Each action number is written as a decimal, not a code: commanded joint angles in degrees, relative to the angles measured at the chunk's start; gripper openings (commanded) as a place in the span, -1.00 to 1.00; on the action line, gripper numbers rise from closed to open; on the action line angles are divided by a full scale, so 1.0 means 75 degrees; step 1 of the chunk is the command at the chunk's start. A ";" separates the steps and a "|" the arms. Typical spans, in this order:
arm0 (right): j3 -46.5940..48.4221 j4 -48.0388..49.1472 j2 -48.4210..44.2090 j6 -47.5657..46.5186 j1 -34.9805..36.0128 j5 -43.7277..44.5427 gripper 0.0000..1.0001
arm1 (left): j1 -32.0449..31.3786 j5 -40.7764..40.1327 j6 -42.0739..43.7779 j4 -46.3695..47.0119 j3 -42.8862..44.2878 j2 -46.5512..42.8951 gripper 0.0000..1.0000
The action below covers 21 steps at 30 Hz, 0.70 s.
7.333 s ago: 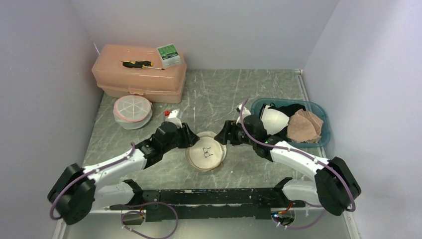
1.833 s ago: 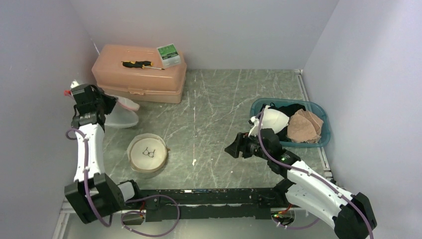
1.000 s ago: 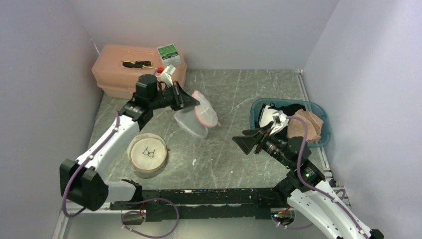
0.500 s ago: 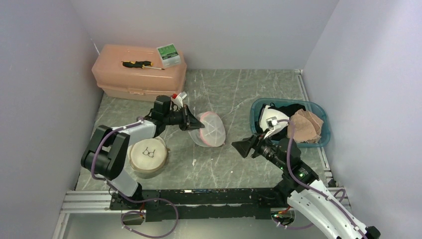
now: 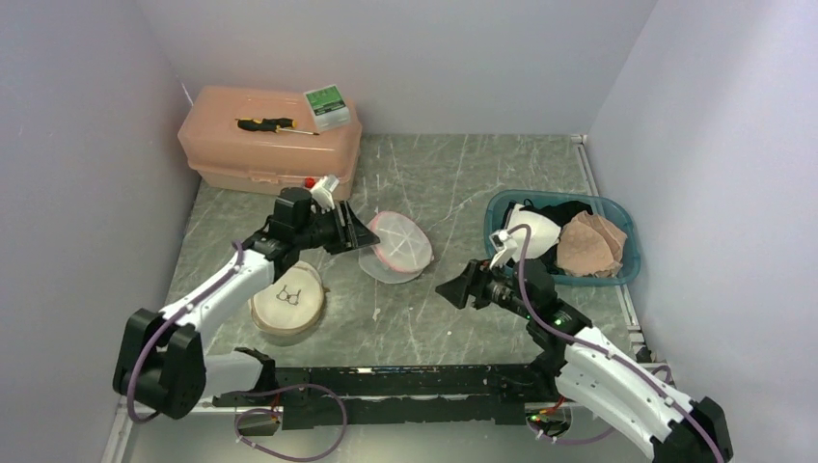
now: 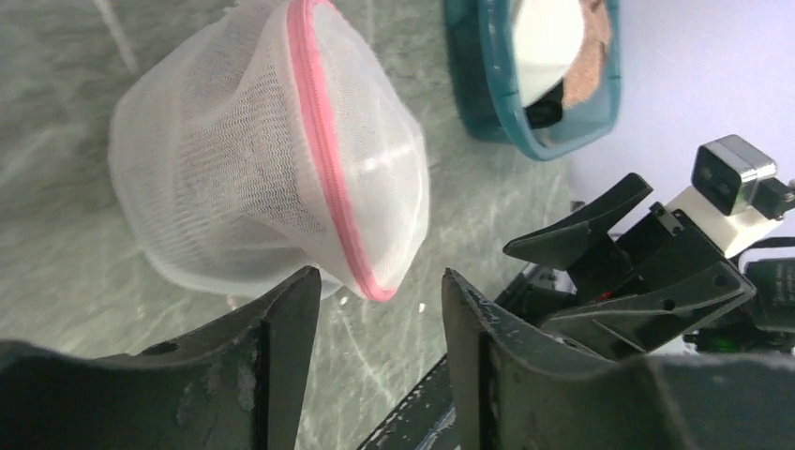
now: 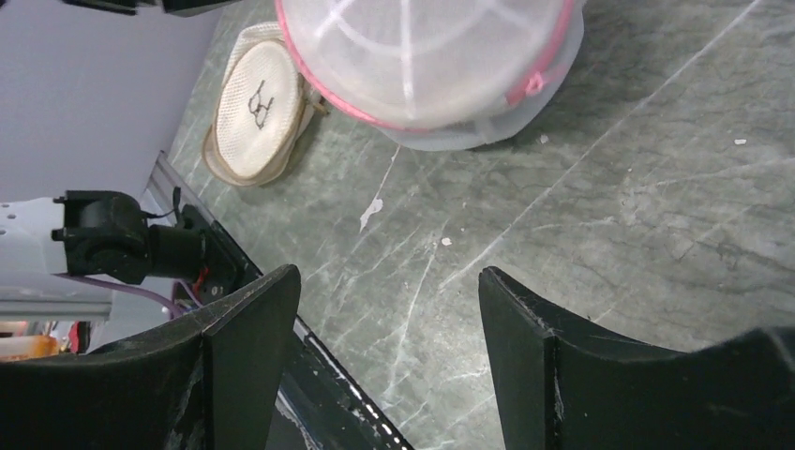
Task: Unzip the laundry bag and remove the bra
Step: Place the laundry bag at the center of the board, then unzip the laundry bag at the center of the board.
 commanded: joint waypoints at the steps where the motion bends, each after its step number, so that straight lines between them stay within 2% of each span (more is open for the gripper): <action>1: 0.0170 0.1288 0.0820 0.0302 -0.0012 -0.0035 0.46 | -0.0011 -0.1388 0.0314 -0.1453 -0.0026 -0.0797 0.19; 5: 0.0313 0.1778 0.1654 0.0613 -0.0018 0.0272 0.46 | -0.0021 -0.2215 -0.0054 -0.1973 -0.0470 -0.2024 0.45; 9: 0.0422 0.2367 0.2416 0.0958 -0.0026 0.0603 0.46 | -0.0177 -0.2630 -0.0789 -0.2152 -0.0969 -0.2986 0.55; 15: 0.0817 0.3082 0.3389 0.1159 -0.0087 0.0567 0.46 | -0.0567 -0.3086 -0.1653 -0.1994 -0.1673 -0.3828 0.57; 21: 0.1427 0.2959 0.3850 0.0906 -0.0625 0.0662 0.50 | -0.0707 -0.2609 -0.1809 -0.1582 -0.1914 -0.3823 0.50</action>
